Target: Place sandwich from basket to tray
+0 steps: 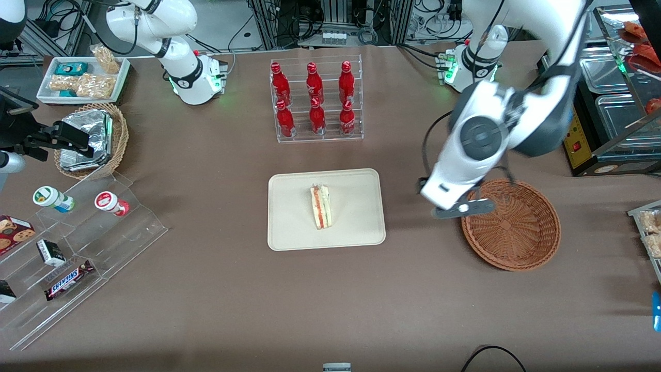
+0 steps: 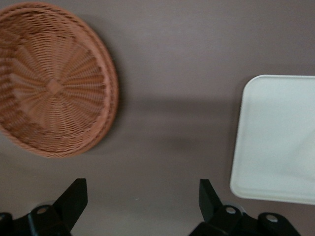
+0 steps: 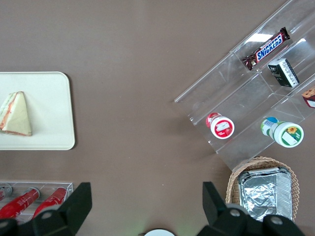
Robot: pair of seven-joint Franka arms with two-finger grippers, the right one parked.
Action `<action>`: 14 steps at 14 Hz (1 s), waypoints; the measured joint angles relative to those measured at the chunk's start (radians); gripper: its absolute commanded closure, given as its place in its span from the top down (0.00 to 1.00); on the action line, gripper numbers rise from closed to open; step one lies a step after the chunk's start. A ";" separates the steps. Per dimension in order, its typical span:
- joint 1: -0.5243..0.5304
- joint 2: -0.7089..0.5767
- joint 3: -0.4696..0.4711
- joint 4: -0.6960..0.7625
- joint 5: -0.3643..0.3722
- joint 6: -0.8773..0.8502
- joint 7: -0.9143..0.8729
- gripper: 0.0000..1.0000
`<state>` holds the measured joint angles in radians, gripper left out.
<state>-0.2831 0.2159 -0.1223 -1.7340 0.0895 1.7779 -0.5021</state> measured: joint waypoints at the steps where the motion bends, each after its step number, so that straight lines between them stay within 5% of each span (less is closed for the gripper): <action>1: 0.032 -0.040 -0.001 -0.013 -0.002 -0.033 0.037 1.00; 8: 0.333 -0.249 -0.057 -0.004 -0.048 -0.242 0.461 1.00; 14: 0.356 -0.271 0.033 0.093 -0.048 -0.256 0.500 1.00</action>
